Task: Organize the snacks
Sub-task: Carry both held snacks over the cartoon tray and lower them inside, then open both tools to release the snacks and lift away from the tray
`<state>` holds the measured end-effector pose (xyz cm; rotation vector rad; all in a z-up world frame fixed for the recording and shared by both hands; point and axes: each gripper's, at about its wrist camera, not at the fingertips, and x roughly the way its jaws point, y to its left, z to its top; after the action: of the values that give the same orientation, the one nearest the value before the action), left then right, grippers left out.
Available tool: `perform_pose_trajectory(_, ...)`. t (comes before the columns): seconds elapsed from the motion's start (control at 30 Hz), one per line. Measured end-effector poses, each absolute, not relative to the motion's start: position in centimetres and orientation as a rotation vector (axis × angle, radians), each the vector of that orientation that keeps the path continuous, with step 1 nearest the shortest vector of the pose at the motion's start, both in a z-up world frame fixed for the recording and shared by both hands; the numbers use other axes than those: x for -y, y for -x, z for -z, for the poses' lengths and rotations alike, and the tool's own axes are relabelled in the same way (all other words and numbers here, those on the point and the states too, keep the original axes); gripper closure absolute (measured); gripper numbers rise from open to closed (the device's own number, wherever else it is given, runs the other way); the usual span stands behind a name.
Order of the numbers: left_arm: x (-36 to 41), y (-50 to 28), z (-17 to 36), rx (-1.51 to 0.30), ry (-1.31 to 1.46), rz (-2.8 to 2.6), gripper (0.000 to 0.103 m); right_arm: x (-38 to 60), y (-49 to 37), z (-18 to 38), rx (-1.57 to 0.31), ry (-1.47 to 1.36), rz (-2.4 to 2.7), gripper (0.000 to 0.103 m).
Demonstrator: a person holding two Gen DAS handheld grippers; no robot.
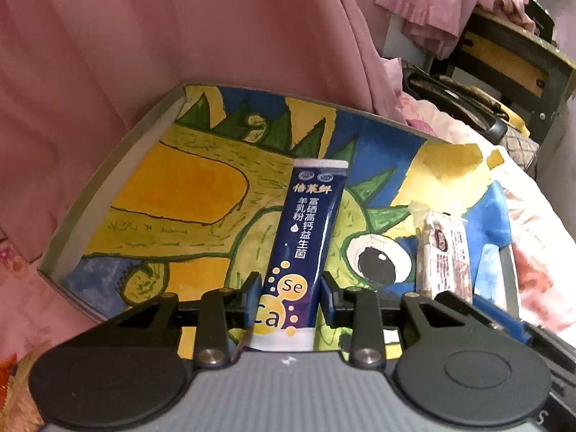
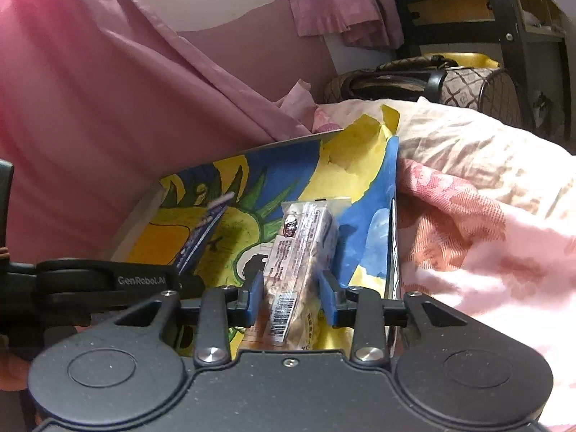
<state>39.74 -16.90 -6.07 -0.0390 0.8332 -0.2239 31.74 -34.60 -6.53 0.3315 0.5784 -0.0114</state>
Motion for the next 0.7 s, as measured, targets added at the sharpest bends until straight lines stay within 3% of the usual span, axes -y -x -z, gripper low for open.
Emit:
perform_pose_trajectory(0.03,17.0,-39.7,6.1,-0.834,0.037,0.218,0.063,34.5,-31.6,6.4,-0.575,-0.323,0.012,0.064)
perform_pose_trajectory(0.27,16.0,-38.3,4.7,-0.786,0.061,0.202,0.027,33.7,-30.5,5.3,-0.552,-0.265,0.002,0.045)
perform_pose_trajectory(0.57,13.1,-33.0,-0.1,-0.614,0.074,0.178,0.003,33.0,-26.8,1.0,-0.447,-0.240,0.010,0.013)
perform_pose_trajectory(0.7,11.2,-30.1,-2.3,-0.548,0.072,0.160,0.001,32.6,-24.4,-1.3,-0.387,-0.248,0.009,0.001)
